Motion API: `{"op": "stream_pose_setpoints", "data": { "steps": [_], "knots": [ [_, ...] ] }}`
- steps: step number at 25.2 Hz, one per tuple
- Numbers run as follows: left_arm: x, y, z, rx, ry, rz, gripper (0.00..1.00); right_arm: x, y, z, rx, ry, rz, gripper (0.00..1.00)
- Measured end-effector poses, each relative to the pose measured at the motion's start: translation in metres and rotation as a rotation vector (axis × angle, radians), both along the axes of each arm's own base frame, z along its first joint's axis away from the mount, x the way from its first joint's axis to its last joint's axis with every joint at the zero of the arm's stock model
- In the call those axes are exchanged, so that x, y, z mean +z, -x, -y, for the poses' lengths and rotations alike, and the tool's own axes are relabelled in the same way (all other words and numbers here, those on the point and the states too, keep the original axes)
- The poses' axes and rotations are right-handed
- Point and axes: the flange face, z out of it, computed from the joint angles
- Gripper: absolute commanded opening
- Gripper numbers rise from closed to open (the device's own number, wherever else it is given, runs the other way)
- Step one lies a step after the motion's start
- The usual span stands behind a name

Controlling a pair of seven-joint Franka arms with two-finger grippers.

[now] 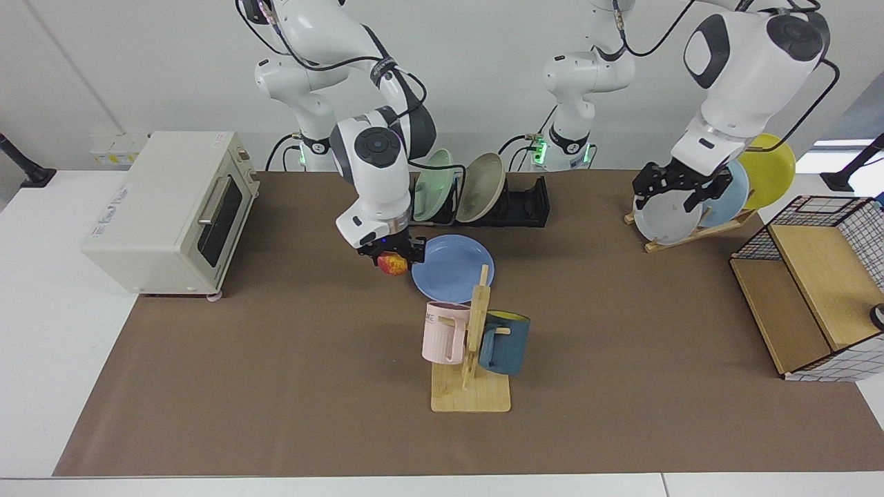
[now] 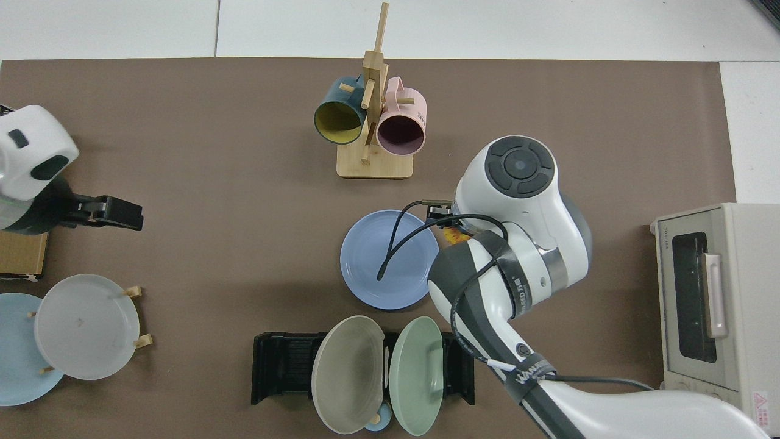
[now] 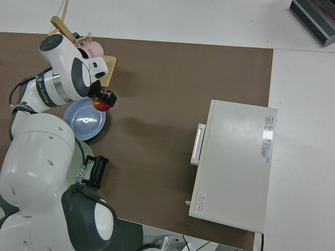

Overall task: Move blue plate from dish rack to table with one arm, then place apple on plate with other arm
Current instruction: 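Move the held apple with the right gripper over the blue plate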

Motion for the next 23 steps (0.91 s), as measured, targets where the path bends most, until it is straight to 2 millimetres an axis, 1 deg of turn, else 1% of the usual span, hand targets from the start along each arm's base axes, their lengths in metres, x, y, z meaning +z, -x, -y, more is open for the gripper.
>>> {"op": "stream_pose_setpoints", "data": {
  "steps": [2, 5, 7, 9, 12, 15, 21, 23],
  "knots": [
    [0.011, 0.007, -0.015, -0.002, 0.001, 0.007, 1.00, -0.009, 0.003, -0.011, -0.008, 0.001, 0.000, 0.00],
    [0.022, 0.015, -0.030, -0.013, 0.004, 0.015, 1.00, -0.022, 0.007, -0.025, -0.018, 0.001, 0.000, 0.00],
    [0.027, 0.018, -0.034, -0.017, 0.005, 0.021, 1.00, -0.030, 0.009, -0.034, -0.025, 0.000, 0.002, 0.00],
    [0.031, 0.021, -0.035, -0.021, 0.006, 0.029, 1.00, -0.039, 0.011, -0.044, -0.036, -0.013, 0.002, 0.00],
    [0.033, 0.021, -0.032, -0.027, 0.006, 0.034, 1.00, -0.047, 0.015, -0.058, -0.047, -0.044, -0.001, 0.00],
    [0.033, 0.021, -0.027, -0.036, 0.006, 0.038, 1.00, -0.052, 0.017, -0.067, -0.051, -0.066, -0.004, 0.00],
    [0.032, 0.020, 0.004, -0.089, 0.005, 0.041, 1.00, -0.058, 0.023, -0.082, -0.042, -0.087, -0.003, 0.00],
    [0.032, 0.020, 0.010, -0.098, 0.005, 0.042, 1.00, -0.062, 0.025, -0.086, -0.043, -0.093, -0.006, 0.00]
  ]
}}
